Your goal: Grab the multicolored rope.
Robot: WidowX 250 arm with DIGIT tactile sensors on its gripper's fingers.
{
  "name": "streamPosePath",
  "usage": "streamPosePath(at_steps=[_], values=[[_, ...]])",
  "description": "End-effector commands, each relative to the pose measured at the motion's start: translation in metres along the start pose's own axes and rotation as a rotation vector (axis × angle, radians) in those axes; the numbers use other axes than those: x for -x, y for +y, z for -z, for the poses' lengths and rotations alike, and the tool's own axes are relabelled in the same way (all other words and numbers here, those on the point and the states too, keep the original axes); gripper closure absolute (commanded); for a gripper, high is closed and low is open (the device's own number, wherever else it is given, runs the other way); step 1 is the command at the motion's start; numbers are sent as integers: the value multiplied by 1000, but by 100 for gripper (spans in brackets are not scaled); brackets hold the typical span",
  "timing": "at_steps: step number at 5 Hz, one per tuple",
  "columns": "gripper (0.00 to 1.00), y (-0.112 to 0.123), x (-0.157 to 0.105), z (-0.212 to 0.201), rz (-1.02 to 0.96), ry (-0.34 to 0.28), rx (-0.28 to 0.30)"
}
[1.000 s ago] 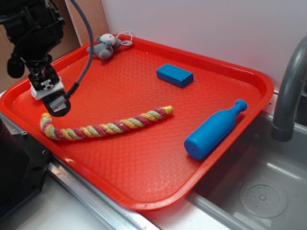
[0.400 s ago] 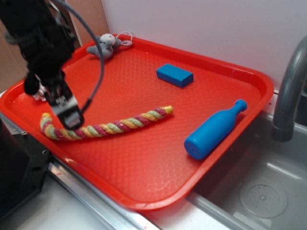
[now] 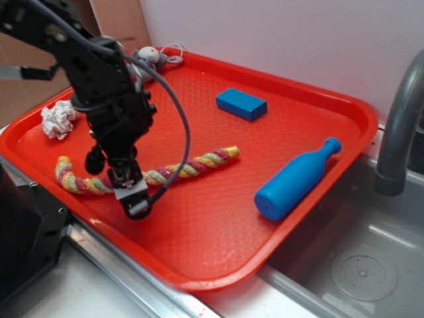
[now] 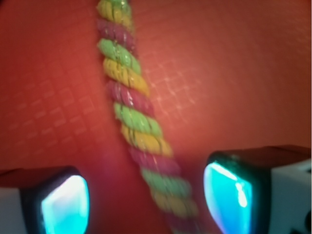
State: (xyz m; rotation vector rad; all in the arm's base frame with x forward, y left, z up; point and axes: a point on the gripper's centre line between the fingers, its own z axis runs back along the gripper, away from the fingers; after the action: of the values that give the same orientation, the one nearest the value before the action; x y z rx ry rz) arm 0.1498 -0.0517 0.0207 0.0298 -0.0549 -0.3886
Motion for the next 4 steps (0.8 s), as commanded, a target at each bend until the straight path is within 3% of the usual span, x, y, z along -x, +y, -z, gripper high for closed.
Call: streamPosePath(at_steps=[1, 2, 3, 4], values=[[91, -8, 4, 12, -32, 19, 52], [100, -35, 33, 6, -31, 7, 66], [100, -25, 26, -2, -18, 9, 85], [100, 9, 1, -49, -129, 29, 49]])
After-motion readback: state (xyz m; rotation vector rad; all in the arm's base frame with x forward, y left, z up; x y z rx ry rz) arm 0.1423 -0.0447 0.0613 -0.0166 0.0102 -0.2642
